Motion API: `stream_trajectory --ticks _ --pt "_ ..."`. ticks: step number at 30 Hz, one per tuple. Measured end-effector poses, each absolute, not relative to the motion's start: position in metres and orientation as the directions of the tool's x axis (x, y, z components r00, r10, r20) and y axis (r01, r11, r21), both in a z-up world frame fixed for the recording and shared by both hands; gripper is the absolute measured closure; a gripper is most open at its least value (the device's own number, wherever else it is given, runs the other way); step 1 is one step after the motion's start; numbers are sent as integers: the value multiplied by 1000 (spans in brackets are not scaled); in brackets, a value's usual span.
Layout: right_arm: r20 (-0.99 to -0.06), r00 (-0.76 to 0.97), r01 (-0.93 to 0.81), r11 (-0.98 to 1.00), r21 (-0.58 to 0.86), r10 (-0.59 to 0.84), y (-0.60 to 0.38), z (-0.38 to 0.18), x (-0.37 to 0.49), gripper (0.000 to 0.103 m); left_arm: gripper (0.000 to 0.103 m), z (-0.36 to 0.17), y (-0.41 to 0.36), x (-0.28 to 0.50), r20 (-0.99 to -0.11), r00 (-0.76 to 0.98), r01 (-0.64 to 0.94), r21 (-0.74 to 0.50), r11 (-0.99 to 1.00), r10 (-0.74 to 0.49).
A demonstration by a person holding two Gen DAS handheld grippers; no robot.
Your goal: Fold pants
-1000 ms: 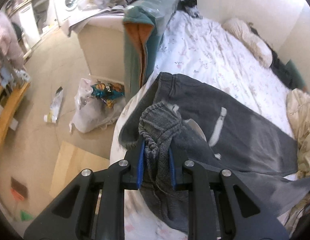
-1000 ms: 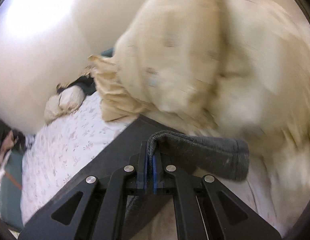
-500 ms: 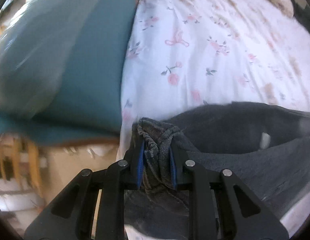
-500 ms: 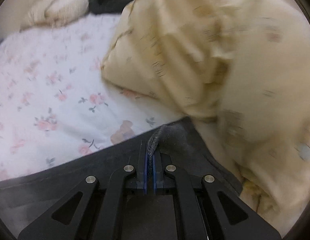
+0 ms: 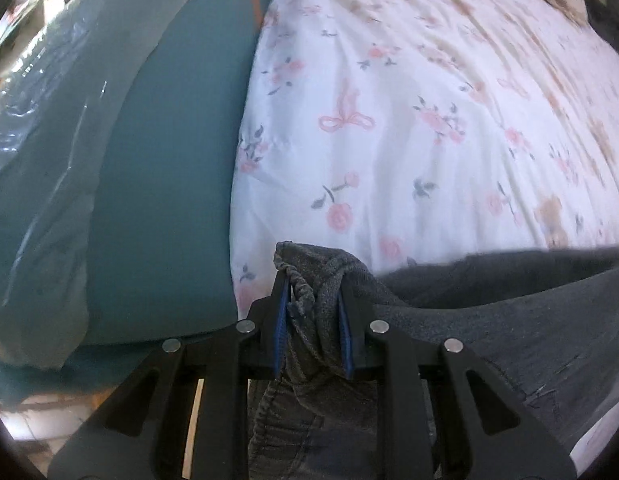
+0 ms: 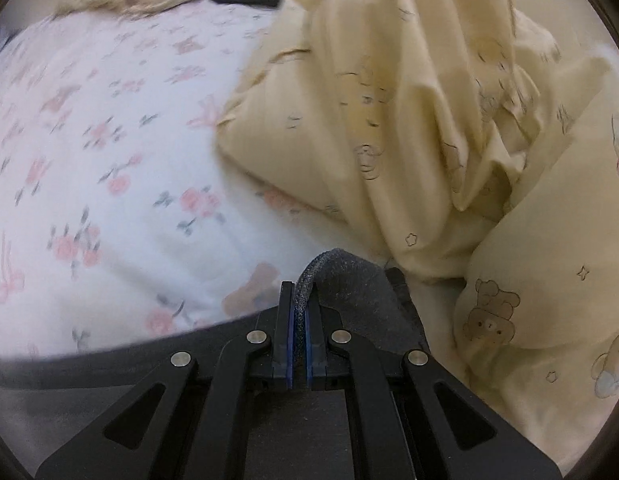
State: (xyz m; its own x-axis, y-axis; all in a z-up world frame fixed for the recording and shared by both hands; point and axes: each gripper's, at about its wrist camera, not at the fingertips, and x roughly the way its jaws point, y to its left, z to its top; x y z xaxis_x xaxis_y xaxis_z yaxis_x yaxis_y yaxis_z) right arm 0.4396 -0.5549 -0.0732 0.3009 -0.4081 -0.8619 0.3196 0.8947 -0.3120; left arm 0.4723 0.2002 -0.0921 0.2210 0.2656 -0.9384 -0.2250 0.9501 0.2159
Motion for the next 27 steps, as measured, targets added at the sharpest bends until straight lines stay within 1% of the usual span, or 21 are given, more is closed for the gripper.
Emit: stream_trajectory --ticks 2,4,5,6,7,8,9,10,11,13,14,15,16,17,18,20,21,22,23,25,27 --pt "-857 279 319 884 -343 -433 -555 -84 446 100 85 -98 199 480 -930 232 -236 229 944 284" --pt "-850 278 300 881 -365 -447 -549 -95 451 99 78 -109 199 489 -920 233 -259 254 932 315" --pt "-856 268 284 885 -368 -442 -545 -104 453 99 72 -116 197 490 -912 222 -275 281 919 345" --pt "-859 260 274 887 -372 -440 -542 -110 453 93 64 -123 192 491 -902 221 -285 303 909 370" --pt "-864 257 263 892 -368 -433 -539 -115 451 89 57 -127 188 490 -894 219 -283 325 902 391" --pt "-870 265 251 901 -354 -415 -539 -116 447 74 46 -130 183 488 -890 219 -276 337 900 400" --pt "-880 284 233 917 -323 -382 -537 -114 442 54 43 -131 179 483 -893 221 -282 326 902 392" --pt "-882 308 218 929 -301 -358 -536 -109 437 46 43 -130 177 478 -897 215 -291 317 902 385" --pt "-877 331 208 934 -291 -347 -535 -103 431 41 43 -126 171 469 -890 223 -302 324 896 397" --pt "-873 390 184 954 -236 -292 -538 -85 409 41 38 -114 164 455 -861 265 -332 341 880 433" --pt "-874 411 177 963 -203 -260 -540 -77 399 41 31 -105 159 446 -845 299 -348 336 875 443" --pt "-868 442 171 971 -167 -227 -545 -67 383 41 28 -95 150 435 -832 341 -342 324 882 438" --pt "-863 459 167 975 -148 -210 -548 -61 371 41 28 -91 144 429 -831 366 -319 312 895 420" --pt "-859 471 171 976 -136 -202 -553 -52 352 38 28 -86 133 424 -833 393 -256 308 916 390" --pt "-859 472 182 975 -124 -197 -563 -46 334 38 28 -82 120 416 -821 418 -189 341 921 390" --pt "-861 479 205 975 -81 -172 -581 -39 308 38 28 -70 103 400 -770 489 -127 403 906 411" --pt "-856 481 239 968 -76 -186 -595 -36 291 37 28 -61 97 391 -728 541 -117 431 895 422" --pt "-848 486 291 954 -69 -210 -608 -34 275 36 26 -55 93 387 -703 580 -110 432 895 411" --pt "-845 486 340 939 -51 -222 -622 -36 266 36 21 -53 90 381 -697 611 -85 413 907 375" --pt "-856 459 462 887 -1 -240 -646 -48 249 36 20 -62 81 384 -735 597 -25 384 923 322" --pt "-886 426 537 840 84 -184 -668 -67 237 36 19 -88 80 391 -793 517 -4 374 928 322"
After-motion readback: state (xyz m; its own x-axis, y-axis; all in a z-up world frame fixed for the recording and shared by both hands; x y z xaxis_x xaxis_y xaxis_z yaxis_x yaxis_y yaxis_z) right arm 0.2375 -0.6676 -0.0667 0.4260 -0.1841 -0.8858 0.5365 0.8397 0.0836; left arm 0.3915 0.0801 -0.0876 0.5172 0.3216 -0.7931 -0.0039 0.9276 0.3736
